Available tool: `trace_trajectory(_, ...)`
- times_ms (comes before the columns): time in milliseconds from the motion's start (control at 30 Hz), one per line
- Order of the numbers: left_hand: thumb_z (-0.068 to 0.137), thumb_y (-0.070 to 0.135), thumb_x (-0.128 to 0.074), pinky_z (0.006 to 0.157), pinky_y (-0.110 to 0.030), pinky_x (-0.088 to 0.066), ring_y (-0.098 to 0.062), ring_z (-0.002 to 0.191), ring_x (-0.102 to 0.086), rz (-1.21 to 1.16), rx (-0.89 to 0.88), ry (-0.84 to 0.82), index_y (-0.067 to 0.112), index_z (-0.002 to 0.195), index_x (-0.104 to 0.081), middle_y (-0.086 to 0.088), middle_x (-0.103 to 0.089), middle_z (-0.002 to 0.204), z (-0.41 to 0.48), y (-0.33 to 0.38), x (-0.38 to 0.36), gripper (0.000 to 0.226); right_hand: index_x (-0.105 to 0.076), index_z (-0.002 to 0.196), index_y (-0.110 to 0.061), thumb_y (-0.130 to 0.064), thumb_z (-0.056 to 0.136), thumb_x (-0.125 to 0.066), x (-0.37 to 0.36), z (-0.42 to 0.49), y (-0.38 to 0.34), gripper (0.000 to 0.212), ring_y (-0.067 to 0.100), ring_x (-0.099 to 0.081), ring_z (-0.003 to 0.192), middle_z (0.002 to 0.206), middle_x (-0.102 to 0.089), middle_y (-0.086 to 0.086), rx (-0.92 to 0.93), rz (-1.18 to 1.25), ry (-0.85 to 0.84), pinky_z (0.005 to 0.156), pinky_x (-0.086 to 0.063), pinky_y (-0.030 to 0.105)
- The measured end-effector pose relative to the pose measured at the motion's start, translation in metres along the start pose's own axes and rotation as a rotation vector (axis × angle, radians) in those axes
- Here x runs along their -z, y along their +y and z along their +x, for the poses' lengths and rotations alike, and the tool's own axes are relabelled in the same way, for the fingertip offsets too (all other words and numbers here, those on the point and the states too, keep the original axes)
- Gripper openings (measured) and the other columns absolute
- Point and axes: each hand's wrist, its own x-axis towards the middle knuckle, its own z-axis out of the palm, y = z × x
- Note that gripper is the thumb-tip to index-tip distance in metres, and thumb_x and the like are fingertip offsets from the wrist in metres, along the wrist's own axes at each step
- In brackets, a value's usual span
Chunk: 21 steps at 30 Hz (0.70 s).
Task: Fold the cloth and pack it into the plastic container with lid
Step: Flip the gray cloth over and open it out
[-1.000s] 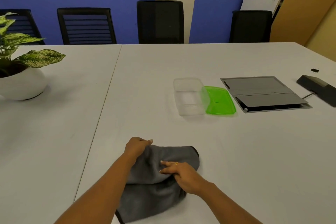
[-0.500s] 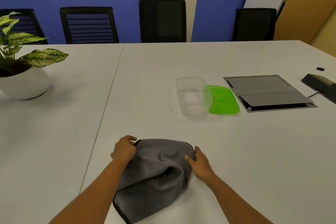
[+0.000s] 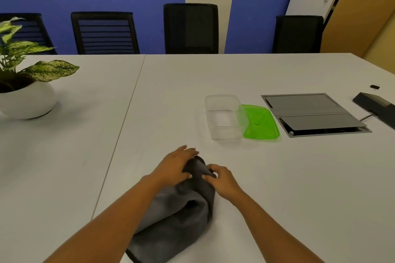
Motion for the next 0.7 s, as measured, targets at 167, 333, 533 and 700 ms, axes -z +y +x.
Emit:
trace_trajectory(167,0.079,0.036,-0.066,0.108,-0.036,-0.031,-0.017,0.11,-0.048,0.033,-0.051,-0.056,0.02,0.12,-0.057,-0.002,-0.06,0.121,0.002,0.011,0.034,0.045,-0.065,0.098,-0.015,-0.021,0.086,-0.063,0.017,-0.007,-0.025,0.013,0.014,-0.059,0.086,0.09,-0.064,-0.001,0.178,0.04,-0.112,0.068,-0.045,0.014)
trace_trajectory(333,0.075,0.024,-0.073,0.077,-0.031,-0.045,-0.022,0.083,-0.055,-0.25,-0.049,-0.055,0.005,0.086,-0.062,-0.011,-0.061,0.088,-0.012,0.019,0.072,0.025,-0.062,0.072,-0.026,-0.022,0.079,-0.071,0.034,-0.014,-0.042,0.012,0.011,-0.057,0.072,0.071,-0.06,-0.006,0.234,0.097,-0.17,0.065,-0.045,0.019)
trace_trajectory(533,0.077,0.024,-0.072,0.062,-0.019,-0.038,-0.012,0.063,-0.047,-0.194,0.011,0.068,0.025,0.063,-0.045,0.005,-0.05,0.065,-0.033,-0.003,0.106,0.031,-0.059,0.058,-0.021,-0.014,0.071,-0.079,0.071,-0.02,-0.049,0.025,-0.001,-0.036,0.043,0.041,-0.041,-0.014,0.235,0.051,-0.131,0.046,-0.027,0.011)
trace_trajectory(700,0.082,0.025,-0.066,0.064,-0.02,-0.037,-0.013,0.073,-0.053,0.026,0.08,0.189,0.027,0.074,-0.05,0.007,-0.055,0.074,-0.054,-0.026,0.12,0.018,-0.062,0.062,-0.021,-0.017,0.07,-0.08,0.091,-0.031,-0.044,0.019,0.006,-0.041,0.05,0.051,-0.047,-0.003,0.198,-0.029,-0.111,0.052,-0.033,0.019)
